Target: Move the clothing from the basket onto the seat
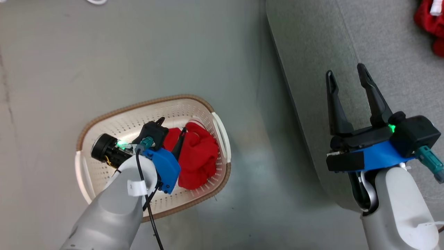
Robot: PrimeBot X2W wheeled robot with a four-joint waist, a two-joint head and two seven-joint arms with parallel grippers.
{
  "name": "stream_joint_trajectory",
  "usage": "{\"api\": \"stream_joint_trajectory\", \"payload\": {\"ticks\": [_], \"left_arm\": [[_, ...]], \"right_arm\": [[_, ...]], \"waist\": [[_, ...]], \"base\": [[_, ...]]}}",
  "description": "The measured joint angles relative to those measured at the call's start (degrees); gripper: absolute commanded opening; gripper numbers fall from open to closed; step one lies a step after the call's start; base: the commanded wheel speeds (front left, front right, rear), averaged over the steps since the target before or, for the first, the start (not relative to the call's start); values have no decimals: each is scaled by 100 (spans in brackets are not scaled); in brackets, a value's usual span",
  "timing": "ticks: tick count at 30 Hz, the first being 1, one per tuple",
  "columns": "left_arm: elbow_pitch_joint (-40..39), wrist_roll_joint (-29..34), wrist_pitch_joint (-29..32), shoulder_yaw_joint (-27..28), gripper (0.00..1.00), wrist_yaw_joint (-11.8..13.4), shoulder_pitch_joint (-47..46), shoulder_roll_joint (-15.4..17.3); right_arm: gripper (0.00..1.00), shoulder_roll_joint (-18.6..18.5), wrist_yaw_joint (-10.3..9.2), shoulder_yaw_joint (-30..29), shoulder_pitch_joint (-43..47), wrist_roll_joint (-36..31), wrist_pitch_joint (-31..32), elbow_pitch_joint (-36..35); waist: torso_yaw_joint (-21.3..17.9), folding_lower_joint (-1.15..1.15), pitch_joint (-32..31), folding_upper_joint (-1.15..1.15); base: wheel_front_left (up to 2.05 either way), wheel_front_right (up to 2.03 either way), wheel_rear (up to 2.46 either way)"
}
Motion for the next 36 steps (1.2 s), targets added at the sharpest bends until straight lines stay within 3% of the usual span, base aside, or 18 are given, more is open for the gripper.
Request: {"api": "stream_joint_trajectory", "payload": {"ticks": [14,27,36], "left_arm": [[653,-1032,739,-761,100,0,-672,166],[870,-2225,1842,-688,100,0,-850,191],[513,-2988,2292,-687,100,0,-850,232]], "right_arm": [[100,10,0,152,-439,203,0,-109],[100,11,0,189,-628,213,0,-177],[100,12,0,214,-705,242,0,-223]], "waist": [[-314,0,1172,0],[-372,-1,1783,0],[-412,-1,2106,0]], "base": [[0,0,0],[0,0,0],[0,0,0]]}}
